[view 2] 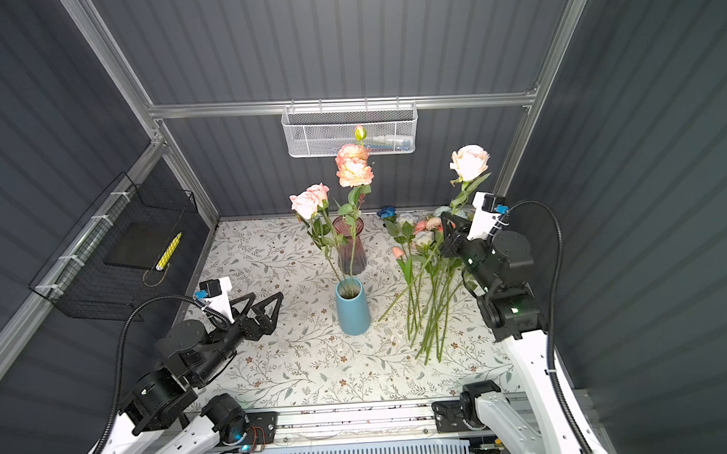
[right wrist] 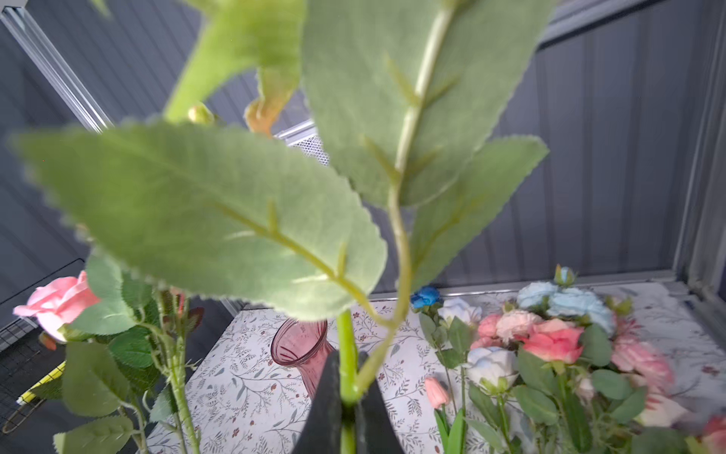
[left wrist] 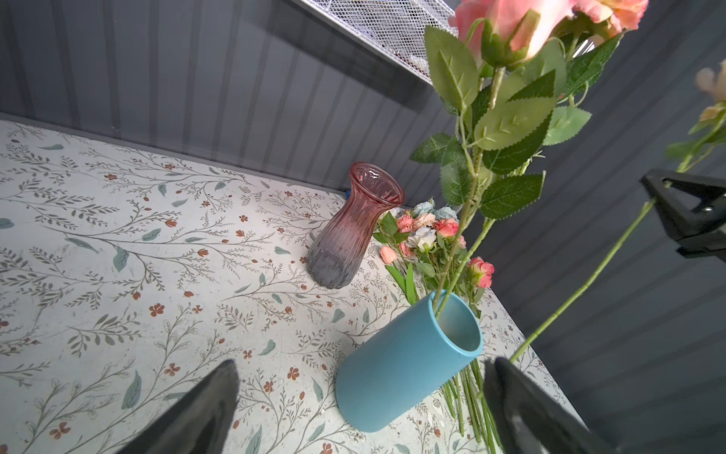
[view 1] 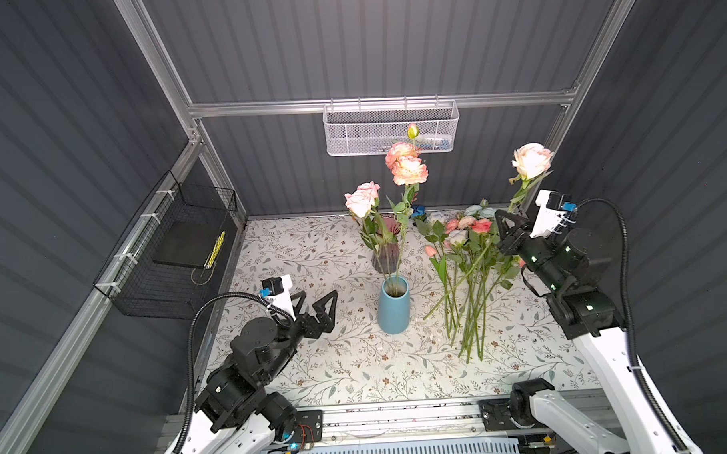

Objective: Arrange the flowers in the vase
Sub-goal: 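Lift the pale pink rose high and carry it over the teal vase, then lower the pale pink rose stem into the teal vase and open the right gripper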

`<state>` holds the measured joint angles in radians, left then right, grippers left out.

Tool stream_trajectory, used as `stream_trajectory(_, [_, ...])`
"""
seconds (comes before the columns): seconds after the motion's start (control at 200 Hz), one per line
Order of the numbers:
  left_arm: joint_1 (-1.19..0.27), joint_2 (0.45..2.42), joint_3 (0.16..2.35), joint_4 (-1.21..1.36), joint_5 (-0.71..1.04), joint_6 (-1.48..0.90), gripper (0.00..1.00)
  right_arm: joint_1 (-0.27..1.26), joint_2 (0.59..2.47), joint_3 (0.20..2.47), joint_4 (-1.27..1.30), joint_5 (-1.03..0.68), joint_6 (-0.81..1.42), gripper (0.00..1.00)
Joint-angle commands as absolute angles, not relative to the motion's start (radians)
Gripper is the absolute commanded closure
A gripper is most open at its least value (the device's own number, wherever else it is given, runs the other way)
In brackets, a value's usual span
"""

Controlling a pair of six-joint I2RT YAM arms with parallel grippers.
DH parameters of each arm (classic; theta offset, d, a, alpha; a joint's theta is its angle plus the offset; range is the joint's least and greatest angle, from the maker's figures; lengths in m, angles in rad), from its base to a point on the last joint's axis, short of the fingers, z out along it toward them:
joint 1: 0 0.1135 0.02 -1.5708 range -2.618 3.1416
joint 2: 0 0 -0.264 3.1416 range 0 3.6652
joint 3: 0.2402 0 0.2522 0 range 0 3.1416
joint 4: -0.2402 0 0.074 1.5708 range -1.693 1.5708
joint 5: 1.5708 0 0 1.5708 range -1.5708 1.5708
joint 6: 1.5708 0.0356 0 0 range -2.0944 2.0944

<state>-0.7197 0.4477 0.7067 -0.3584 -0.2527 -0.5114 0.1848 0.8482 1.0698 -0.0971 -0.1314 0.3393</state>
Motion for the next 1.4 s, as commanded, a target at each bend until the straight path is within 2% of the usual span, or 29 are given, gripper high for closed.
stream_trajectory(0.0, [-0.724,0.451,0.744,-0.38,-0.281,-0.478,0.0,0.256,0.829,1.171,-0.213,0.029,0.201,1.0])
stream_trajectory(0.075, [-0.724,0.45,0.746,-0.38,-0.282,-0.48,0.0,0.294,0.832,1.274,-0.254,0.026,0.162,1.0])
stream_trajectory(0.335, [-0.724,0.467,0.764,-0.376,-0.281,-0.482,0.0,0.364,0.958,1.563,-0.321,-0.148,0.178,1.0])
stream_trajectory(0.555, [-0.723,0.472,0.775,-0.37,-0.281,-0.487,0.0,0.571,1.193,1.84,-0.328,-0.079,0.076,1.0])
stream_trajectory(0.725, [-0.724,0.463,0.774,-0.379,-0.281,-0.492,0.0,0.64,1.343,1.974,-0.328,-0.053,0.031,1.0])
stream_trajectory(0.9, [-0.724,0.453,0.772,-0.387,-0.281,-0.493,0.0,0.696,1.403,1.909,-0.238,-0.002,-0.01,1.0])
stream_trajectory(1.216, [-0.724,0.43,0.765,-0.393,-0.272,-0.496,0.0,0.751,1.306,1.47,0.015,0.051,0.015,1.0])
stream_trajectory(1.271, [-0.724,0.429,0.762,-0.387,-0.269,-0.496,0.0,0.763,1.286,1.409,0.02,0.054,0.05,0.87])
stream_trajectory(1.301, [-0.723,0.431,0.761,-0.383,-0.267,-0.498,0.0,0.769,1.274,1.376,0.02,0.048,0.076,0.73])
stream_trajectory(1.341, [-0.723,0.432,0.757,-0.378,-0.264,-0.498,0.0,0.773,1.262,1.35,0.013,0.054,0.1,0.6])
stream_trajectory(1.396, [-0.724,0.436,0.755,-0.368,-0.256,-0.499,0.0,0.776,1.238,1.309,0.01,0.058,0.135,0.53])
